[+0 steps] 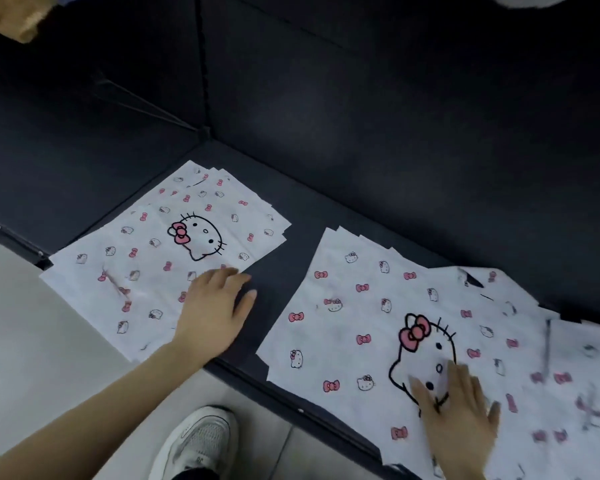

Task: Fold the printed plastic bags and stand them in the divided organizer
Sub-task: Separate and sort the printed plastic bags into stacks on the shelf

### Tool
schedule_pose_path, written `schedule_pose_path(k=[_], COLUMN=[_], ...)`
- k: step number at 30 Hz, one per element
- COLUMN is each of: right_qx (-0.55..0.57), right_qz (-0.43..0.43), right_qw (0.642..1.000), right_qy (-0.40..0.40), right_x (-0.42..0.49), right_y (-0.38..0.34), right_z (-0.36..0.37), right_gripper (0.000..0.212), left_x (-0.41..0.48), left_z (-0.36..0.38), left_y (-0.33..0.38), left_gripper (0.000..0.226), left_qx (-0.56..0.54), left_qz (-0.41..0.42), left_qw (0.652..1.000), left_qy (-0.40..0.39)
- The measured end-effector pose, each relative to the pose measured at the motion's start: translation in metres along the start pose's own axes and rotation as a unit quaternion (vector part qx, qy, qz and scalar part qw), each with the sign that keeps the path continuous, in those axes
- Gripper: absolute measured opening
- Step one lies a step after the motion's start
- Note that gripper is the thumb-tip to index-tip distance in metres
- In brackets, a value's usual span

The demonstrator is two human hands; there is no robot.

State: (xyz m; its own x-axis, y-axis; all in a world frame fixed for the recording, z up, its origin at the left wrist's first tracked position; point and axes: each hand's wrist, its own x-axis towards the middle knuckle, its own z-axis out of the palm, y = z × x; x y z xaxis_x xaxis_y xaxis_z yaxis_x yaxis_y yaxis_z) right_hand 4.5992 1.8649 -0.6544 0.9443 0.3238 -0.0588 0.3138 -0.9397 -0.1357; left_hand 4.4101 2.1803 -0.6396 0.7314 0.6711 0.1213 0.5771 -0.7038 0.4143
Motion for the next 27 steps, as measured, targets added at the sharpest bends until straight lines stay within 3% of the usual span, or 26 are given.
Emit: schedule_pose_path(k=[3,5,8,14,16,19,23,27], right_qx=[0.005,0.03,0.066,0.144,0.142,0.153,0.139,0.099], right_qz=[0.003,0.001,-0.01,-0.017,-0.038,-0.05,-0.081,-0.067], right_qw=[1.0,1.0,0.997,0.985,0.982,0.98,0.977,0.984], right_qy=[-0.013,0.002,0.033,0.096,0.115,0.116,0.142,0.132], right_x=[-0.006,-0.006,-0.01,-0.016,-0.013,-0.008,0.002,0.01], right_y=[0.018,0.018,0.011,-0.001,-0.002,-0.001,0.023,0.075], right_z=[0.009,0.013,0.014,-0.004,-0.017,-0.046,-0.097,-0.164], right_gripper=[0.09,0.083,0.078,0.049,0.048,0.048,0.046,0.028], left_x=[-0.008,-0.007,-0.005,-0.008,-0.005,0.005,0.017,0.017], left_z=[0.013,0.023,0.027,0.024,0.013,-0.014,-0.052,-0.07], left_y=[0.042,0.056,0.073,0.083,0.089,0.106,0.152,0.217], left_gripper=[0.051,0.056,0.056,0.021,0.018,0.037,0.01,0.007], left_qx=[-0.009,0.012,-0.07,-0.159,-0.145,-0.122,-0.157,-0.203], left_qz=[0.01,-0.034,-0.119,-0.191,-0.172,-0.123,-0.038,0.04], left_qw=[0.995,0.985,0.972,0.949,0.959,0.978,0.982,0.972], left_qy=[-0.103,-0.171,-0.192,-0.195,-0.171,-0.119,-0.097,-0.113])
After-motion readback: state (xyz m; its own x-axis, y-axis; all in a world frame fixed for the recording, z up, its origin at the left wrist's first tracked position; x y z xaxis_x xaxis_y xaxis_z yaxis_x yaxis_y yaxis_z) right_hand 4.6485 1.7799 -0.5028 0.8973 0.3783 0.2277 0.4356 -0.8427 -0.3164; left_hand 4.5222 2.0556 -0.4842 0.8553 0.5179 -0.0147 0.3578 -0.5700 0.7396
